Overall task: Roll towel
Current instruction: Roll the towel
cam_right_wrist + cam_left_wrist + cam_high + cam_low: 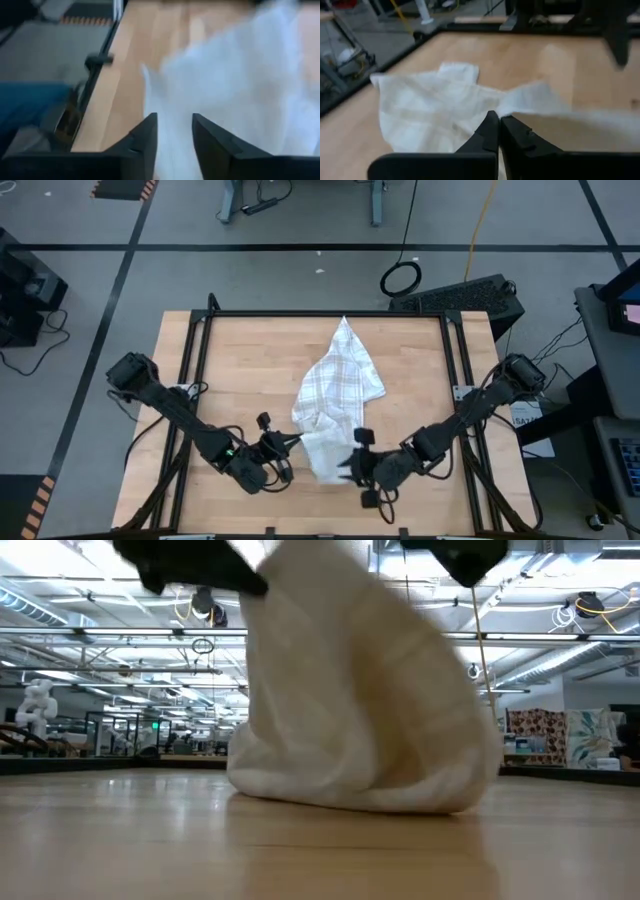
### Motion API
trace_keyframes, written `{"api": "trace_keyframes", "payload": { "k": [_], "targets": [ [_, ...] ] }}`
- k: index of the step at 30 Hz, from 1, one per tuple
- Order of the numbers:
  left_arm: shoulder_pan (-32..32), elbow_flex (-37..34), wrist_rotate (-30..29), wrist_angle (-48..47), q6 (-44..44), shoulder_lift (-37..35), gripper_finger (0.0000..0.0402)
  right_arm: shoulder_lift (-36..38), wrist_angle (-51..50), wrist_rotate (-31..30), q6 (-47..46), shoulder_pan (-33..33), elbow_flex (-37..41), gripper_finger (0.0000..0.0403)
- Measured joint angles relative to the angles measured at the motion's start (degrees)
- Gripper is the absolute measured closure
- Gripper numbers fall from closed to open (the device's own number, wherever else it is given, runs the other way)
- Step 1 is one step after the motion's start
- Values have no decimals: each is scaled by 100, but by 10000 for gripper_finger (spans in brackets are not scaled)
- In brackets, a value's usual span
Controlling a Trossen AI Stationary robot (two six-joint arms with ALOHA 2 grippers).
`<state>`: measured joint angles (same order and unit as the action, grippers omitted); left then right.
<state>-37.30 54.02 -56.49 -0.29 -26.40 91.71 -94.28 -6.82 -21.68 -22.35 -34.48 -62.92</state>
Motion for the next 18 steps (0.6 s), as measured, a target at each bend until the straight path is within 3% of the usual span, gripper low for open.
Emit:
{"api": "trace_keyframes", "payload": {
  "k": [3,8,15,18],
  "targets": [
    [3,11,7,2,349,-242,396,-4,-300,-255,-169,-133,7,258],
    [56,11,46,219,746,-374,396,-49,-135,-1261,-167,-210,9,217],
    [179,11,283,836,1099,-368,396,-665,947,-1910,1142,-150,-2,171],
    [208,11,288,1237,1503,-368,396,-1075,909,-2548,1436,-154,0,150]
  ]
}}
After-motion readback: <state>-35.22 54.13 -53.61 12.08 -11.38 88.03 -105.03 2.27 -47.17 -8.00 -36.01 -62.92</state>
